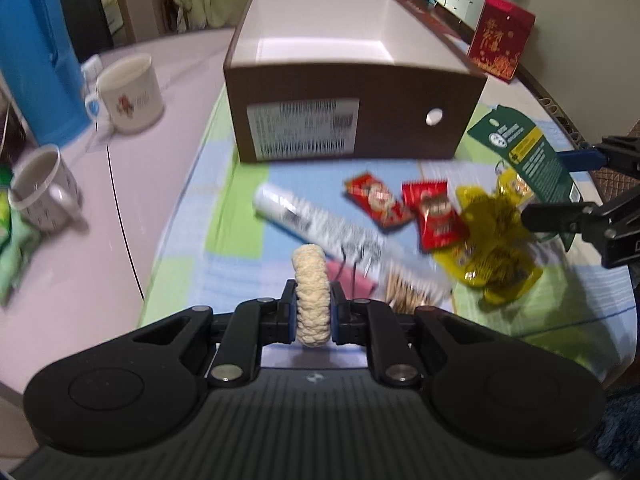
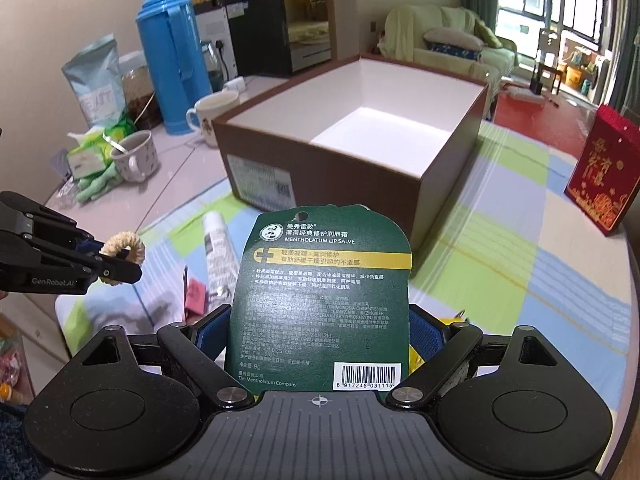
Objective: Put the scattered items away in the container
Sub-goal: 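Grasp the beige hair tie with the left tool while the right tool lifts the card, then carry the hair tie with the left tool and the card with the right tool over the box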
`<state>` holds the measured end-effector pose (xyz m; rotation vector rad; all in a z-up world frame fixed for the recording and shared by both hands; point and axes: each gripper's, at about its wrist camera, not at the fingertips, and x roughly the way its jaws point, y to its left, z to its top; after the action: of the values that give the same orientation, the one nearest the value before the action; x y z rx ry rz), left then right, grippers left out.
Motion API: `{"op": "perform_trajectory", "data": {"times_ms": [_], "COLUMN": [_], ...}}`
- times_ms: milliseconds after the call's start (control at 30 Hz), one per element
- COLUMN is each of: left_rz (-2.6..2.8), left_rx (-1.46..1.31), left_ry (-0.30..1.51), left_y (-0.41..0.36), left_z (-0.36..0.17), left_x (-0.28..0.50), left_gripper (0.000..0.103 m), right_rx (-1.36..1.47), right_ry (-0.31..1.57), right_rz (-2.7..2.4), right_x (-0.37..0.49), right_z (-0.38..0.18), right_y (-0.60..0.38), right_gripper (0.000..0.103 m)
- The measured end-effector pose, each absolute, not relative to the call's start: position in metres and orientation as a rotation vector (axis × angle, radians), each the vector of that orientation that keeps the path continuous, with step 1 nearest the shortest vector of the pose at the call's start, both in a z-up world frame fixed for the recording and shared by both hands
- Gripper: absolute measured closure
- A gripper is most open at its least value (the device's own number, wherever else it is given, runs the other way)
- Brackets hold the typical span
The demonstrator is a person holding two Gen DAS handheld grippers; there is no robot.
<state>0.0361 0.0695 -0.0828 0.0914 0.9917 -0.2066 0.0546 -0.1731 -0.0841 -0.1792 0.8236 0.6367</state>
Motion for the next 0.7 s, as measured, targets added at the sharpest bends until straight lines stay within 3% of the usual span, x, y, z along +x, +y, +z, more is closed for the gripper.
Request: {"op": "perform_trajectory", "data": {"times_ms": [700], "left_rz": [-0.346], "left_rx": [0.211], "left_ry": [0.807], "left_y": [0.059], "left_z": [-0.011], "left_x": [0.11], "left_gripper": [0.091], "right_rx": [-0.08], "right_ry": [0.713], "right_rz": [0.503], "right_x": [0.091], "right_z": [-0.026], "right_y": [-0.154], "right_gripper": [0.014]}}
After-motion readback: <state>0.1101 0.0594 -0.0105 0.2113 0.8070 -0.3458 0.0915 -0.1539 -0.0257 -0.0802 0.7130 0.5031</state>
